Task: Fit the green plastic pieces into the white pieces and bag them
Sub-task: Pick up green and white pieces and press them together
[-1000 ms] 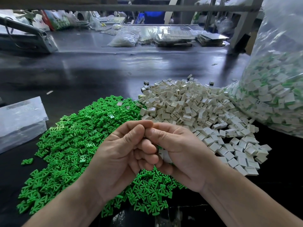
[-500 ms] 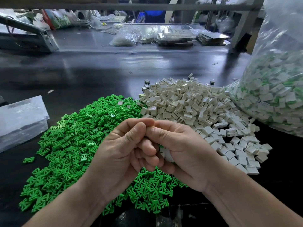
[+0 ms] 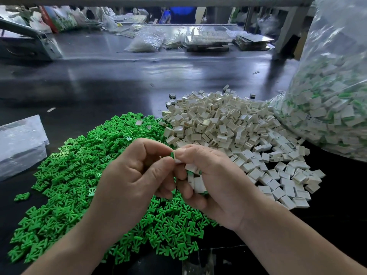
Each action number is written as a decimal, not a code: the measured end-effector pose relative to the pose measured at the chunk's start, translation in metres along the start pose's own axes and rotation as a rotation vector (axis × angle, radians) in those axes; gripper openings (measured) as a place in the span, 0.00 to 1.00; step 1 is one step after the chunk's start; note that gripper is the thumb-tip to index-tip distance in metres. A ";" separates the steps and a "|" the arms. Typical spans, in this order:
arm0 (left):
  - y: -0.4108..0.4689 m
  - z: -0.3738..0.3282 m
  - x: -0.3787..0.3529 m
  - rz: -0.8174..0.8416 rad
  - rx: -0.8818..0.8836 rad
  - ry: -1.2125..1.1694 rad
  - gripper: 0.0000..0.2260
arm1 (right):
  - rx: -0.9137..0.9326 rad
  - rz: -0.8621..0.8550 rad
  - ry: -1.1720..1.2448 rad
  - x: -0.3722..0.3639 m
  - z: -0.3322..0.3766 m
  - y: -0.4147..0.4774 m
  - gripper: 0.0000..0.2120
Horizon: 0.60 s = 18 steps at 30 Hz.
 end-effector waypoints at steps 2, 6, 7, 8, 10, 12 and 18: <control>-0.001 -0.006 0.000 -0.015 -0.087 0.181 0.04 | -0.048 0.011 0.033 -0.002 -0.002 0.000 0.06; -0.002 -0.007 0.007 -0.074 -0.144 0.360 0.03 | -0.047 0.108 0.202 0.001 0.004 0.000 0.03; 0.000 -0.003 0.010 -0.072 -0.121 0.409 0.04 | -0.012 0.139 0.264 0.003 0.010 -0.001 0.02; 0.001 0.002 0.012 -0.038 -0.094 0.469 0.05 | 0.028 0.171 0.326 0.006 0.016 -0.001 0.03; 0.004 0.012 0.007 0.108 -0.074 0.613 0.12 | 0.084 0.202 0.445 0.013 0.026 -0.003 0.10; 0.004 0.018 -0.002 0.235 -0.116 0.789 0.19 | 0.100 0.165 0.503 0.019 0.030 -0.003 0.12; 0.004 0.022 -0.017 0.471 -0.176 0.990 0.17 | 0.019 -0.018 0.475 0.028 0.025 0.001 0.07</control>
Point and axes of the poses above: each hand's wrist, its own y-axis towards the middle knuckle, its own x-axis out of the back of the hand, z = x × y, the point moved 5 cm from there along y, towards the middle knuckle, and after that the axes turned 8 degrees about -x, right-handed, at the moved point
